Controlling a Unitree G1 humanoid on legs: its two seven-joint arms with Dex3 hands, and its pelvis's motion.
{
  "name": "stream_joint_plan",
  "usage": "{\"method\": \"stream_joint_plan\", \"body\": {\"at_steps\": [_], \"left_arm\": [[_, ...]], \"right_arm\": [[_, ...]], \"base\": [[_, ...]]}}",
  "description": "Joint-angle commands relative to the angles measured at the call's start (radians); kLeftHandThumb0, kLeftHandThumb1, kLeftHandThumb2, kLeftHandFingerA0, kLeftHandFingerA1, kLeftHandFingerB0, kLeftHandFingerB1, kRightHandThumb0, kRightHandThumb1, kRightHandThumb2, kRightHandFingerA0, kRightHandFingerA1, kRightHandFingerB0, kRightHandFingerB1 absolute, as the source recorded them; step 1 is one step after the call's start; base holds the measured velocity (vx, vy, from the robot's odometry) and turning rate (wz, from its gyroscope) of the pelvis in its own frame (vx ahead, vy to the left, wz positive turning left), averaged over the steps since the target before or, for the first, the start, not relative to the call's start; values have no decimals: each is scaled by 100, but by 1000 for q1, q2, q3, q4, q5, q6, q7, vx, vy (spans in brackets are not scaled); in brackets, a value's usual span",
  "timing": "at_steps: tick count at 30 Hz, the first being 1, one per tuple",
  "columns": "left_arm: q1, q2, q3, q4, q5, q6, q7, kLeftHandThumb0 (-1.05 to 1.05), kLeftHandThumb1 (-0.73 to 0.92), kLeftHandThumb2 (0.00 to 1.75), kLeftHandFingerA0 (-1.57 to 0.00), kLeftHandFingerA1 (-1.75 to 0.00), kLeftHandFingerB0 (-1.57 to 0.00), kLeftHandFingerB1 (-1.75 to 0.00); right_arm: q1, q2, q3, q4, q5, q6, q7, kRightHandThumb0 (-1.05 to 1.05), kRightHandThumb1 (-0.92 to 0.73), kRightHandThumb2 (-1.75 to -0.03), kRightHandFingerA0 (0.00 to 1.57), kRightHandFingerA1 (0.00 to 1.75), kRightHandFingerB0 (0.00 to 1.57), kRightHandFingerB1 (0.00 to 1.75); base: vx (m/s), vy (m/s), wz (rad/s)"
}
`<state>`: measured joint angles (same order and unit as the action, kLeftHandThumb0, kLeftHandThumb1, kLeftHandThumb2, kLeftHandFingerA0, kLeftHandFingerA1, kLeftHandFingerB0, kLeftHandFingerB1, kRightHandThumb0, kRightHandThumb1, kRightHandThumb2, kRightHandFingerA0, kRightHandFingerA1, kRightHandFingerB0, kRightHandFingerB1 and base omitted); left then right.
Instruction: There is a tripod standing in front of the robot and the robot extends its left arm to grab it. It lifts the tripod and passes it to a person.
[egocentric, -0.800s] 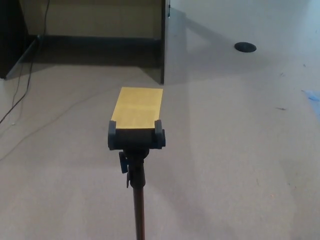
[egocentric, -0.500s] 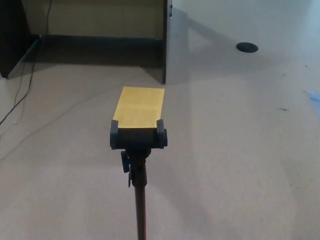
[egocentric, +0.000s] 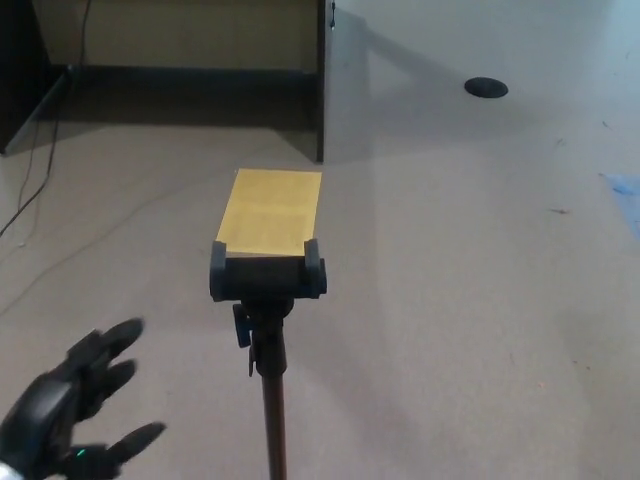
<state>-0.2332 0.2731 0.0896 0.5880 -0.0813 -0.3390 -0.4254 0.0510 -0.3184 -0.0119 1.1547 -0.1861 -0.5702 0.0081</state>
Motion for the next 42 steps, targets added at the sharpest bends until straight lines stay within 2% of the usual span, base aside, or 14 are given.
{"method": "stream_joint_plan", "body": {"at_steps": [1, 8, 11, 12, 16, 17, 22, 24, 25, 28, 29, 33, 40, 42], "left_arm": [[-71, -27, -44, -72, 7, 194, 17, -72, 46, 57, -4, -25, -4, -23], [-133, -62, -95, -98, 31, 242, 36, -72, 46, 55, -4, -27, -1, -25], [-146, -83, -115, -94, 29, 245, 37, -63, 38, 80, -2, -26, -4, -19], [-147, -88, -122, -100, 33, 254, 44, -72, 46, 55, -4, -27, -1, -25], [-147, -98, -139, -116, 33, 274, 43, -73, 46, 55, -3, -27, -1, -25], [-144, -106, -149, -117, 36, 260, 36, -63, 37, 79, -2, -27, -3, -21], [-134, -113, -166, -154, 30, 289, 19, -61, 38, 78, -3, -22, -5, -19], [-132, -113, -175, -165, 37, 298, 22, -68, 46, 55, -3, -27, -1, -25], [-129, -114, -184, -168, 42, 289, 19, -64, 39, 80, -3, -24, -4, -18], [-134, -127, -195, -169, 29, 295, 8, -66, 46, 55, -4, -27, 0, -24], [-131, -131, -200, -174, 31, 292, 12, -63, 39, 80, -5, -29, -4, -19], [-124, -148, -223, -194, 43, 293, 23, -62, 38, 80, -4, -29, -4, -21], [-132, -179, -259, -205, 67, 325, 51, -66, 46, 54, -7, -27, -3, -24], [-135, -201, -265, -201, 53, 341, 47, -59, 38, 76, -3, -25, -4, -19]], "right_arm": [[-3, -17, 0, 9, -1, -24, -21, -73, -77, -63, 43, 35, 29, 31], [-10, -16, 3, 7, -4, -26, -24, -72, -76, -63, 44, 35, 30, 31], [-9, -17, 0, 5, 1, -34, -26, -73, -76, -64, 44, 35, 30, 31], [-10, -18, 1, 4, 0, -34, -25, -72, -76, -63, 44, 35, 29, 31], [-14, -18, 0, 6, 1, -36, -24, -75, -71, -65, 42, 36, 28, 31], [-15, -19, 0, 7, 2, -36, -22, -76, -71, -65, 42, 36, 28, 31], [-20, -16, -3, 8, 8, -36, -14, -75, -76, -64, 42, 34, 29, 30], [-20, -16, -5, 10, 9, -35, -13, -75, -76, -64, 42, 34, 29, 30], [-21, -18, 0, 11, 1, -36, -22, -75, -77, -63, 43, 35, 29, 31], [-18, -19, -1, 4, 3, -41, -23, -76, -76, -63, 43, 35, 29, 31], [-17, -19, -1, 4, 3, -42, -22, -76, -76, -64, 43, 35, 29, 31], [-18, -16, -3, 9, 6, -43, -18, -74, -76, -64, 43, 35, 29, 31], [-21, -18, 5, 4, -6, -45, -35, -77, -77, -64, 43, 35, 29, 31], [-22, -17, 2, 3, 1, -44, -28, -76, -77, -64, 43, 35, 30, 31]], "base": [[0, 0, 0], [0, 0, 0], [0, 0, 0], [0, 0, 0], [0, 0, 0], [0, 0, 0], [0, 0, 0], [0, 0, 0], [0, 0, 0], [0, 0, 0], [0, 0, 0], [0, 0, 0], [0, 0, 0], [0, 0, 0]]}}
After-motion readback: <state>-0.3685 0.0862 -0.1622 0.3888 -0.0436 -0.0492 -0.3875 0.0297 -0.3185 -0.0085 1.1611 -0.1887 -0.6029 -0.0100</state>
